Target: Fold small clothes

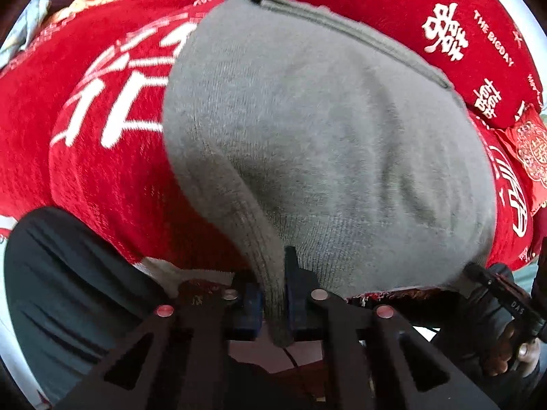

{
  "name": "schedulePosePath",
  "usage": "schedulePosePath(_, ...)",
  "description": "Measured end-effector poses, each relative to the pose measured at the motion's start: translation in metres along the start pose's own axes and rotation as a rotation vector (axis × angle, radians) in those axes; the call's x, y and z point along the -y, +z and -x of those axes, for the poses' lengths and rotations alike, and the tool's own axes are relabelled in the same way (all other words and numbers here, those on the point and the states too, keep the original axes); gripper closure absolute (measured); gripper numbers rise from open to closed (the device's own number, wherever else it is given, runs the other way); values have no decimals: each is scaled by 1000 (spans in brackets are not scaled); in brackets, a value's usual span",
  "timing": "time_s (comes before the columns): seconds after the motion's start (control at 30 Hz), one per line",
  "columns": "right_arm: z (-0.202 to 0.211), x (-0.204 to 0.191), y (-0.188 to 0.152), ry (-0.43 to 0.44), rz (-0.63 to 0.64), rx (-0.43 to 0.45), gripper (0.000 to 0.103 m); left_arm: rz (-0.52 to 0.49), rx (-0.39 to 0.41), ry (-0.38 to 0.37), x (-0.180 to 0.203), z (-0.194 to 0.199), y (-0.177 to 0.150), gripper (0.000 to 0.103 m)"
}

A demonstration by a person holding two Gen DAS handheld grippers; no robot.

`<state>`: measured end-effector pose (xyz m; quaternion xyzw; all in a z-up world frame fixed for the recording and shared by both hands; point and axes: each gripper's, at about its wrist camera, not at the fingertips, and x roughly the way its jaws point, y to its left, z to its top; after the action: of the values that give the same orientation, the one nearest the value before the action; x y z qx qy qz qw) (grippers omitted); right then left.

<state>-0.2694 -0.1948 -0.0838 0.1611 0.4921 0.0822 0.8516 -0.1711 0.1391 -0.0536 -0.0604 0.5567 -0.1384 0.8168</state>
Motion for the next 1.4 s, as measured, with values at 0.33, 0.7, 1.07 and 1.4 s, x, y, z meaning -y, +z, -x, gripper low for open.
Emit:
schedulePosePath(0.33,57,6,27,203,-34,186,96,-30,190,-56,-6,60,19,91)
schedulePosePath(0.7,29,8,122,161,-96,278,96,55,185,-128,-4,20,129,91)
schedulePosePath(1.07,-6,25,129,177,-165,198,92,111,143,-266,-16,4,127,17)
schedulePosePath(1.4,37,34,125,79,-79,349,26,-104,305,-40,-11,34,123,10)
